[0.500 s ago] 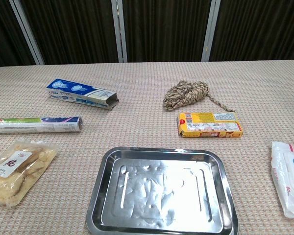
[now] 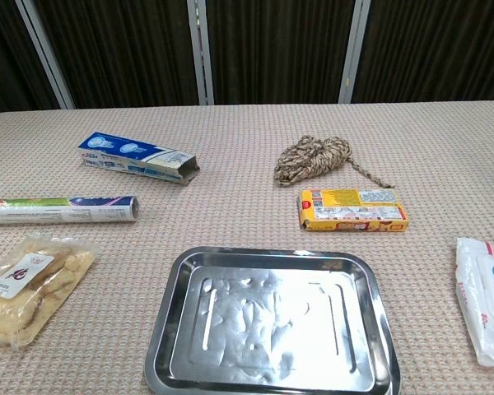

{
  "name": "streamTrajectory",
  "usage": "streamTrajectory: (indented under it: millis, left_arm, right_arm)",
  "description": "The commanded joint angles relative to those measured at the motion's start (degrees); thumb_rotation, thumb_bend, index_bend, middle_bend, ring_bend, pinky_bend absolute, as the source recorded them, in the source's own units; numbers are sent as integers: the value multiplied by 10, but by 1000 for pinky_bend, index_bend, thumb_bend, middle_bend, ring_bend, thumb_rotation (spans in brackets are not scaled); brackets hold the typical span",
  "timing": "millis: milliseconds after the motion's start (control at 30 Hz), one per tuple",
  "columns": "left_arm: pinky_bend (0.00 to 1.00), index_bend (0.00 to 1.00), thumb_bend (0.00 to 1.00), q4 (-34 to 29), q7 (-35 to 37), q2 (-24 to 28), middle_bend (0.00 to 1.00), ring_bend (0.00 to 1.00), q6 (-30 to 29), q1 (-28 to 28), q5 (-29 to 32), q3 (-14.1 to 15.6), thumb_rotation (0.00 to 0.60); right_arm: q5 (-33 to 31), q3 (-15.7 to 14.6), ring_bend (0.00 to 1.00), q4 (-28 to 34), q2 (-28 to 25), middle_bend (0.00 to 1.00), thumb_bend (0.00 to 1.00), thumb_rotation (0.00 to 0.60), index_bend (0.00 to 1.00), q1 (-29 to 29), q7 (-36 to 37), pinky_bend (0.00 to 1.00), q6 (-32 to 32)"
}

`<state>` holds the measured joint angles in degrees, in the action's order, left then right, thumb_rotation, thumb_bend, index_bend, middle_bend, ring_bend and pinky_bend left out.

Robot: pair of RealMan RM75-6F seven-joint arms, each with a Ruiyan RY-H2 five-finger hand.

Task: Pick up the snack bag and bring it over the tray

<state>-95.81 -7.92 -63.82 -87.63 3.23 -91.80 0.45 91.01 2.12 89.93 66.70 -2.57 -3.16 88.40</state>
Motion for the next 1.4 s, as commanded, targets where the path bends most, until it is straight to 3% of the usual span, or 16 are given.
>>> streamTrajectory:
  millis: [33,367,533,733,1000,1400]
  left_arm:
    - [0,169,190,0,-2,1,0,0,5,2,-1,1,600]
    - [0,169,185,-4,-20,-1,0,0,59,32,-11,9,600]
    - [0,162,67,-1,-24,-5,0,0,110,60,-19,16,600]
    - [0,117,17,3,-19,-17,0,0,190,97,-8,26,600]
    - [0,50,0,18,-9,-44,0,0,265,130,25,29,600]
    - [0,52,0,62,-14,-101,0,0,316,162,62,18,600]
  right_arm:
    - [0,0,0,-1,0,0,0,600,34,-1,0,0,-2]
    - [-4,0,0,-11,4,0,0,600,34,-1,11,0,-3]
    - [-7,0,0,-15,4,0,0,600,34,1,16,0,-2]
    - [-9,-1,0,-18,5,0,0,600,34,4,19,0,1]
    - [-10,-1,0,-18,3,0,0,600,34,7,19,0,5]
    - [-12,-1,0,-17,2,0,0,600,34,8,17,0,4]
